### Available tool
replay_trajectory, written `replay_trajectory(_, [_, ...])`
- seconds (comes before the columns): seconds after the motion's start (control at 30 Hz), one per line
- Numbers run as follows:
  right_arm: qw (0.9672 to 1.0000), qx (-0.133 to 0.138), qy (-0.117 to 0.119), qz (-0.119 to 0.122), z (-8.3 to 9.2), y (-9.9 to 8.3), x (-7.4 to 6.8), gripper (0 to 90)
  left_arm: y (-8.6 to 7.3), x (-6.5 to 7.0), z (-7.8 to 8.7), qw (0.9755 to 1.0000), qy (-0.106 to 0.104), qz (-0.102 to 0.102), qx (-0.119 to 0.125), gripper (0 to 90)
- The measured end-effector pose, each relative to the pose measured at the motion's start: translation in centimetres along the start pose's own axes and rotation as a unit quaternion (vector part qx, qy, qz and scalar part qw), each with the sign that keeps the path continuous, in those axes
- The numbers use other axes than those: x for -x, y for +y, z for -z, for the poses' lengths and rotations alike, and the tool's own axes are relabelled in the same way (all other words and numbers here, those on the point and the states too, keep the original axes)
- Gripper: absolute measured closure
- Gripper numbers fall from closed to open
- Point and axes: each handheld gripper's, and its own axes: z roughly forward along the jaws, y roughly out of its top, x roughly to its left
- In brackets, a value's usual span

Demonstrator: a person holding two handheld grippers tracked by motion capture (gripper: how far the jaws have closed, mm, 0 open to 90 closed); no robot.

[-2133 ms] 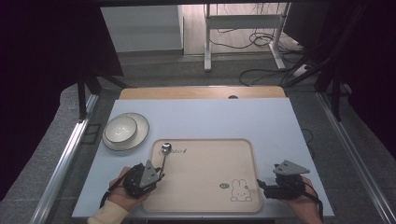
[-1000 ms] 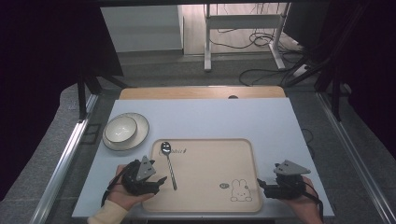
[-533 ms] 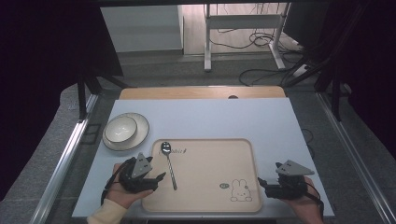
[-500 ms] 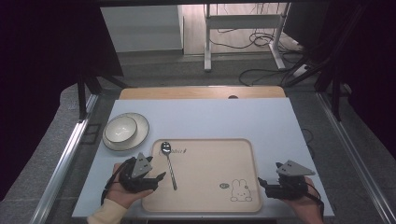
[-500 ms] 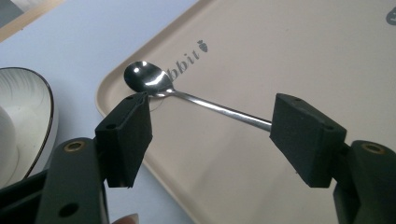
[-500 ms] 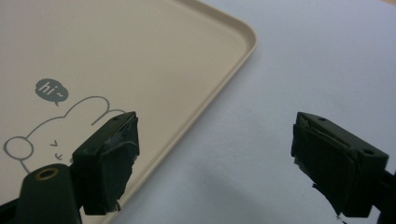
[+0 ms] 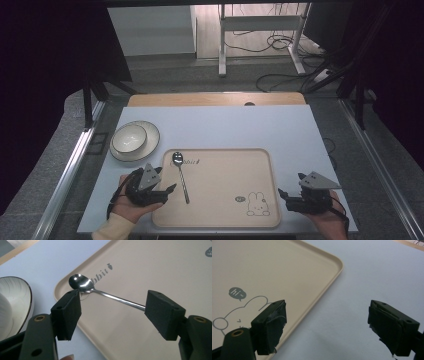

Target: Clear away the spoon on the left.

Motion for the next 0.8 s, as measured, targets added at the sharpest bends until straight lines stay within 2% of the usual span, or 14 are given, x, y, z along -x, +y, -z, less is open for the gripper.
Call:
replay_trajectory(0.43, [1.0,0.0,-0.003,-0.006,0.0,-0.1,0.4,15.8,-0.3,-0.5,0.3,1.0,0.008,0.006,-0.001,29.5])
replay_trajectory(0.7, [0.9999,0.002,-0.005,-0.01,0.2,-0.1,0.7,15.8,-1.2,-0.9,1.4,0.9997,0.012,0.021,0.002,29.1])
replay_trajectory(0.8, [0.9999,0.002,-0.006,-0.013,0.3,-0.2,0.8,15.8,-1.7,-1.1,1.9,0.9993,0.016,0.034,0.004,28.9])
